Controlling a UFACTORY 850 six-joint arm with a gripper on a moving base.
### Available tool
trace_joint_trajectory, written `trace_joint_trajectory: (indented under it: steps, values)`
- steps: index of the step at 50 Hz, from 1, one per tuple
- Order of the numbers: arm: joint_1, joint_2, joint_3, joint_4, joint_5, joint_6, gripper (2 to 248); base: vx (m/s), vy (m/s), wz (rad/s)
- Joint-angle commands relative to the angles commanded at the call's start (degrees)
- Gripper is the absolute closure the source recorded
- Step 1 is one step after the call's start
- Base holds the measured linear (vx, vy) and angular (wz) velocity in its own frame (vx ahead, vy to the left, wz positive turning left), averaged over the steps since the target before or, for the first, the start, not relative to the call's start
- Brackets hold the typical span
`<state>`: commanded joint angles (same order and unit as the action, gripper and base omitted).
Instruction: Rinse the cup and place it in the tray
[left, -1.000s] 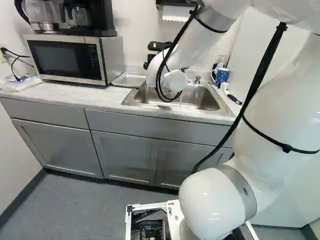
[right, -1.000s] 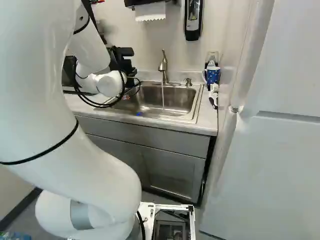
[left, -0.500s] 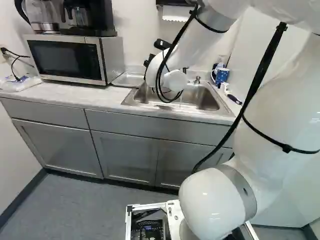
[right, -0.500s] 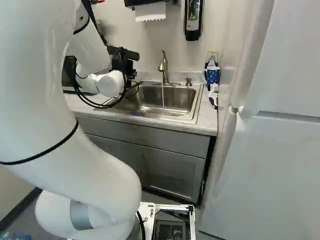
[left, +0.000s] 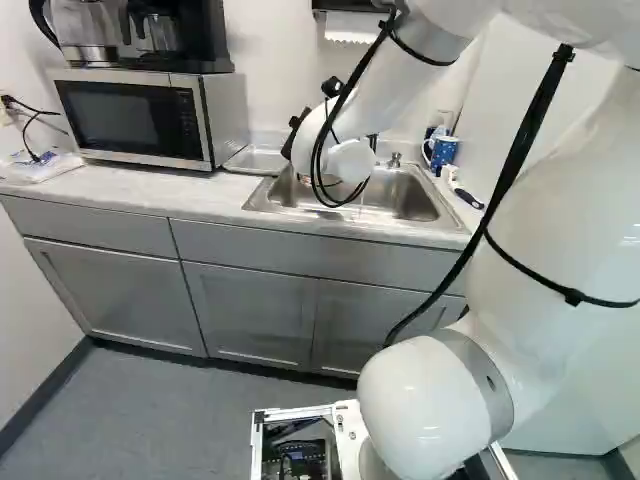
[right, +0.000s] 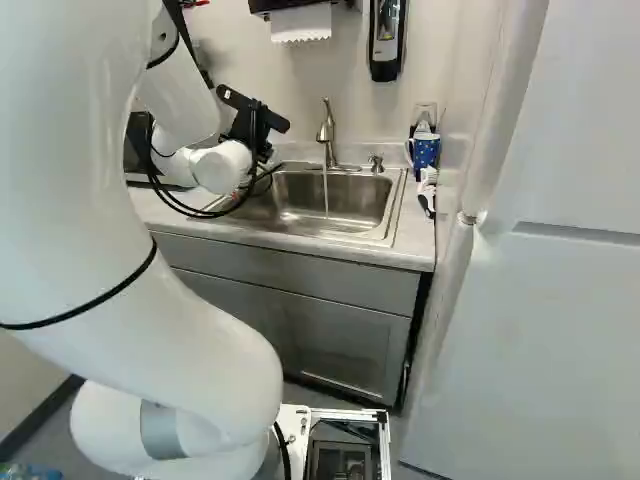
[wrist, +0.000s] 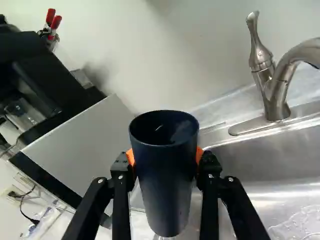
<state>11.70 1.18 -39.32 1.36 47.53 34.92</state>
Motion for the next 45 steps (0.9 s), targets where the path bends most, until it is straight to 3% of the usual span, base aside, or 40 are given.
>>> trace_joint_trajectory:
  steps: [45]
  values:
    - [0.0, 0.0, 0.0, 0.0, 0.0, 27.1, 125, 0.0, 0.0, 0.0]
